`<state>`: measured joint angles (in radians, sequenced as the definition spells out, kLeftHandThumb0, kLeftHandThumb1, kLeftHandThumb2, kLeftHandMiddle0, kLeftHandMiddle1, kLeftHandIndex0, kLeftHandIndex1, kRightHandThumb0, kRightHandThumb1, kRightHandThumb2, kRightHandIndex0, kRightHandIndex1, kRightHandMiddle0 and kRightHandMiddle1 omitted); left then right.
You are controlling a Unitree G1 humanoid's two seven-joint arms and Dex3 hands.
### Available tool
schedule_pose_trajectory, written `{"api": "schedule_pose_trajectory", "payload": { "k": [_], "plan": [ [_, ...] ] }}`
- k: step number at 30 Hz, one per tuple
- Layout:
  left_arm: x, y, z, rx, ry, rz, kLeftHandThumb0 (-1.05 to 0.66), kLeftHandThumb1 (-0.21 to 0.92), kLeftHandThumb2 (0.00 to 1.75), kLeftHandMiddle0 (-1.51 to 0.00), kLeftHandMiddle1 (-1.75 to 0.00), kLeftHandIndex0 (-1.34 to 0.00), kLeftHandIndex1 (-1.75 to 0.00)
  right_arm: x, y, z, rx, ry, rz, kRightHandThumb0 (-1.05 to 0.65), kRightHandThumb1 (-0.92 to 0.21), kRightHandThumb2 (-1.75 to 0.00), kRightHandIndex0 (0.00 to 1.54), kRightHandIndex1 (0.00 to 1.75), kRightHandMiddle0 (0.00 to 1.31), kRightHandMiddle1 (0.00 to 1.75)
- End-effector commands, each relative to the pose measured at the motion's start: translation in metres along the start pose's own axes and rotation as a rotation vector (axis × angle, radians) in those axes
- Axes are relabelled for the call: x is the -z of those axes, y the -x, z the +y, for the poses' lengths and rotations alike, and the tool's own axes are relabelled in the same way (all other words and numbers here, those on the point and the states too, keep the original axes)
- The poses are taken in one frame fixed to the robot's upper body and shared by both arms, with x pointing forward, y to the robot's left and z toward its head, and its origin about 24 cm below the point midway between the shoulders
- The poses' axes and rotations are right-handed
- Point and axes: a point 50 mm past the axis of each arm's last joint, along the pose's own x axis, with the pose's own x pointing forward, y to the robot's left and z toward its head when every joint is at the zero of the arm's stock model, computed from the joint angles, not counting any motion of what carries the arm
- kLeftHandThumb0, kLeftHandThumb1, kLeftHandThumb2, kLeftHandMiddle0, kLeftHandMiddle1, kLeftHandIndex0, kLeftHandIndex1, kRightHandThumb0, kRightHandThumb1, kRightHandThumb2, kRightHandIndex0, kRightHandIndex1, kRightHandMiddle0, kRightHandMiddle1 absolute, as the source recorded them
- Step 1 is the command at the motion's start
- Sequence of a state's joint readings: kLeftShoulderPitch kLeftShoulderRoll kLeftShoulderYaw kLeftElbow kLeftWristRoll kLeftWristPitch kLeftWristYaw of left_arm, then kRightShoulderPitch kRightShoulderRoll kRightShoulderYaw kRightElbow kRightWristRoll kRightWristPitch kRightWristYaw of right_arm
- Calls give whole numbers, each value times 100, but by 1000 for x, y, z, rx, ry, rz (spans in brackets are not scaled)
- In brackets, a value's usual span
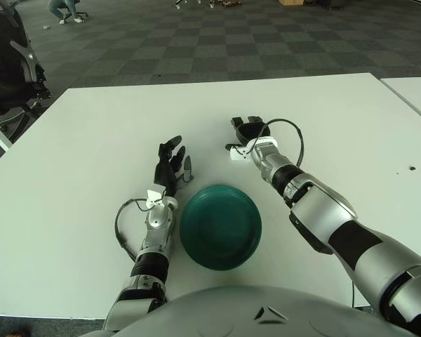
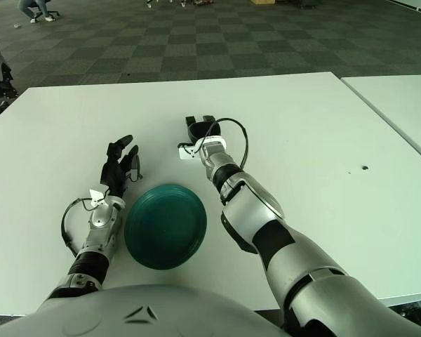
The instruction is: Put the charger into the plate.
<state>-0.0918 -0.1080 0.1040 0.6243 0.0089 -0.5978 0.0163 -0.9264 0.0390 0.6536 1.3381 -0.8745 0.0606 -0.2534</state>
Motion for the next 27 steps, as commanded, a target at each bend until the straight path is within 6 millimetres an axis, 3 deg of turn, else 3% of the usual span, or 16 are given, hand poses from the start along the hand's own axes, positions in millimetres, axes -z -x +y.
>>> {"api": "schedule_pose_trajectory", "payload": {
  "k": [1,7,16,27],
  "plan": [
    [44,43,5,-38,2,227,-66,92,88,-46,-3,0,-88,21,15,43,-185,4,82,-86,-92,-74,11,1,0,34],
    [41,39,-2,-12,23,233,-66,92,89,-41,-1,0,-82,31,25,65,-301,12,120,-85,-92,-71,12,2,0,29],
    [40,41,-3,-22,65,239,-66,92,89,-37,0,0,-77,28,36,87,-385,7,127,-83,-92,-68,13,2,0,20],
    [42,43,-4,-45,101,255,-66,92,85,-39,-1,0,-79,25,53,115,-477,10,129,-83,-92,-68,22,5,0,28]
  ]
}}
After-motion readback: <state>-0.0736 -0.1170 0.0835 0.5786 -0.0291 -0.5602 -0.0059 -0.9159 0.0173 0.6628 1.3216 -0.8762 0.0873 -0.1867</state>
